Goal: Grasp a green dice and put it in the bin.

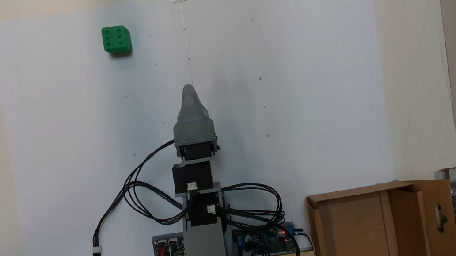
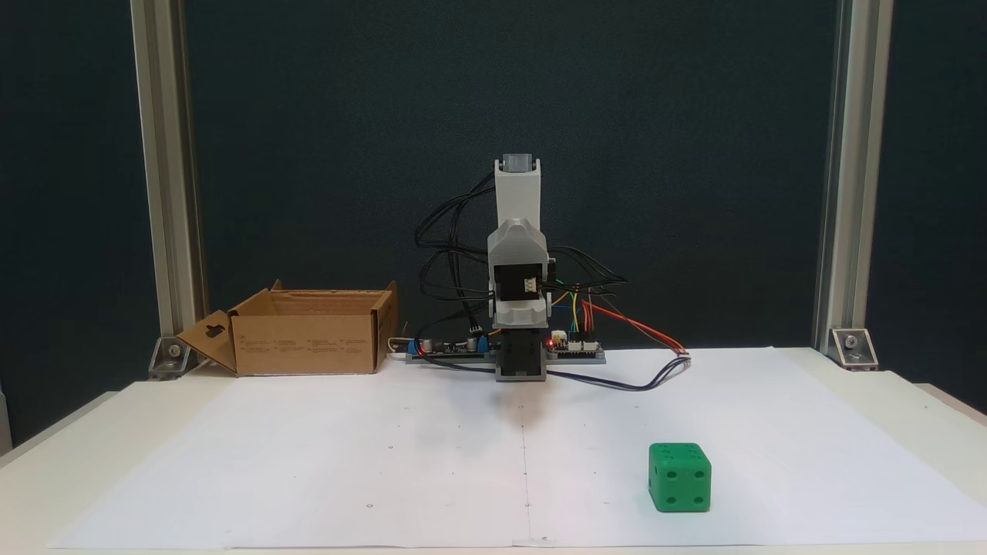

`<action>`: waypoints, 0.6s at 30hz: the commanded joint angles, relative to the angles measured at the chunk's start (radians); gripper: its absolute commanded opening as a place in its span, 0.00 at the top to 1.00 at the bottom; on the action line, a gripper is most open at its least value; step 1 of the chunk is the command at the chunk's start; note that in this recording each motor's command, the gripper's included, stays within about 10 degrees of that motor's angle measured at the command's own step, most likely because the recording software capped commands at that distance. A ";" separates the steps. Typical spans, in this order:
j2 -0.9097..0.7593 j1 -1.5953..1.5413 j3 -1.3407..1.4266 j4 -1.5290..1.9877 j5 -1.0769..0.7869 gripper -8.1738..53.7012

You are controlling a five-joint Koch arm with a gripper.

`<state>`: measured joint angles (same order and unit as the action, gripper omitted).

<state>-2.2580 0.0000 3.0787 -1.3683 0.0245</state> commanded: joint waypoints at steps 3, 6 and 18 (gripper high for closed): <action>-0.106 0.048 0.051 -0.083 -0.032 0.15; -0.107 0.048 0.051 -0.083 -0.032 0.15; -0.107 0.028 0.051 -0.100 -0.029 0.15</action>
<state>-2.2580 0.0353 3.0787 -1.3959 0.0230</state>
